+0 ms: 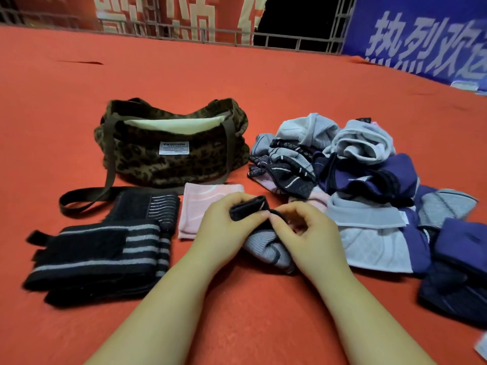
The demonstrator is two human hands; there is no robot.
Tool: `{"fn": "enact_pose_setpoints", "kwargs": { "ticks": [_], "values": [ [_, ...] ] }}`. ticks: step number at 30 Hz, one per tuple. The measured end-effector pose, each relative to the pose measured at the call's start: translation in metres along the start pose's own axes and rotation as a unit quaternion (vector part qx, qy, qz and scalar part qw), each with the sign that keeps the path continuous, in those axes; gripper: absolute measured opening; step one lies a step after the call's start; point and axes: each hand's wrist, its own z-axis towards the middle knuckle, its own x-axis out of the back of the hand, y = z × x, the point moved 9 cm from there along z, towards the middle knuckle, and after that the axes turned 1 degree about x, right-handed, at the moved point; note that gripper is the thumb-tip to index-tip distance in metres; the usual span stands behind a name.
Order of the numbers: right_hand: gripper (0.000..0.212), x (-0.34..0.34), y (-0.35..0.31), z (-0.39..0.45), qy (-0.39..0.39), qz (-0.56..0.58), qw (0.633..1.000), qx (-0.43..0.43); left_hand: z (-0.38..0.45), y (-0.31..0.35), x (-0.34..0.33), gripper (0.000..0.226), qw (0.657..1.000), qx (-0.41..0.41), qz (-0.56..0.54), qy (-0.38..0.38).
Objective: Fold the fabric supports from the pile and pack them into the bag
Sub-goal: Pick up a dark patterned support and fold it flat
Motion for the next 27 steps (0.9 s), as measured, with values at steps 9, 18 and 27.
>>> {"fn": "enact_pose_setpoints", "kwargs": {
  "ticks": [9,18,27],
  "values": [
    [0.016,0.017,-0.009,-0.002,0.081,0.012,0.996,0.045,0.003,0.001,0.027,0.009,0.985,0.019,-0.118,0.125],
    [0.021,0.039,-0.010,-0.004,0.174,0.024,0.982,0.063,-0.001,-0.013,0.038,0.004,0.934,0.092,-0.279,0.203],
    [0.024,0.058,-0.008,-0.004,0.236,0.021,0.968,0.079,-0.004,-0.024,0.057,0.012,0.895,0.090,-0.333,0.282]
  ]
}}
